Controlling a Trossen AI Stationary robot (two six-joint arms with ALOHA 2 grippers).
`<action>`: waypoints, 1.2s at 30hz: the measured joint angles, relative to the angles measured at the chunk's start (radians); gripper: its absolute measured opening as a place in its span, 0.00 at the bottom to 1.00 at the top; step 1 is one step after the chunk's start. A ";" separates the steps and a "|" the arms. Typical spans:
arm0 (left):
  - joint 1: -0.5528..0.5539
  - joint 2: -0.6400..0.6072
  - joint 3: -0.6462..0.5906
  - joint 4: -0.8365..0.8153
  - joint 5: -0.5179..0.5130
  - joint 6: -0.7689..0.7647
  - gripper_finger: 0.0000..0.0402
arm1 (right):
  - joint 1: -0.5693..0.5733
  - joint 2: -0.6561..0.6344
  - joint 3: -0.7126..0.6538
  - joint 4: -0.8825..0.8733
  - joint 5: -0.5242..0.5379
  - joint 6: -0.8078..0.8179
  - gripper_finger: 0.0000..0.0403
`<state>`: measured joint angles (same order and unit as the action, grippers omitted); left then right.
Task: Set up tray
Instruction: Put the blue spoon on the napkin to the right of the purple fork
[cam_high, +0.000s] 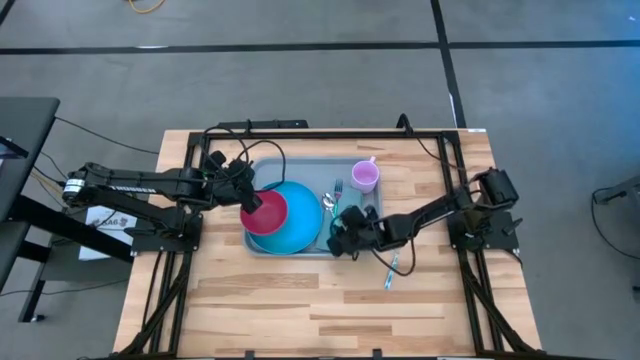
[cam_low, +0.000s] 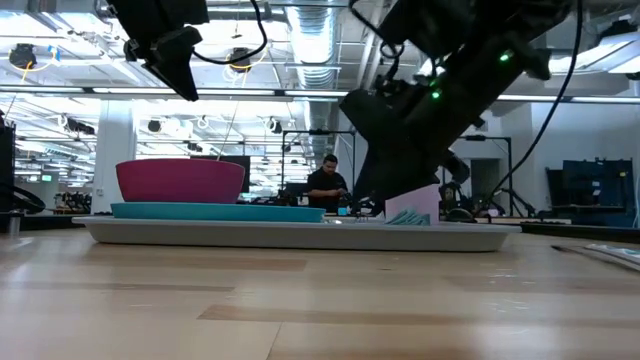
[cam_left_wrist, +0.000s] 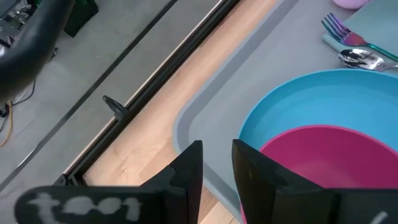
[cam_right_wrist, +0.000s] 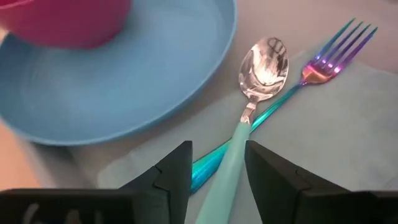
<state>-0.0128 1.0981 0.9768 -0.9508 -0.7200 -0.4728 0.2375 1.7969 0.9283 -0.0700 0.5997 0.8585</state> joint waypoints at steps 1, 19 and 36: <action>0.000 0.000 0.000 0.001 0.000 0.000 0.19 | -0.013 0.000 0.000 0.001 -0.021 0.000 0.35; 0.000 0.000 0.000 0.035 -0.002 0.015 0.19 | -0.107 0.135 0.028 0.050 -0.067 -0.026 0.40; 0.000 0.000 0.000 0.030 -0.002 0.021 0.19 | -0.112 0.217 0.167 -0.080 -0.026 -0.017 0.22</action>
<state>-0.0128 1.0977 0.9764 -0.9207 -0.7219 -0.4515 0.1251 2.0136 1.0955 -0.1501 0.5738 0.8414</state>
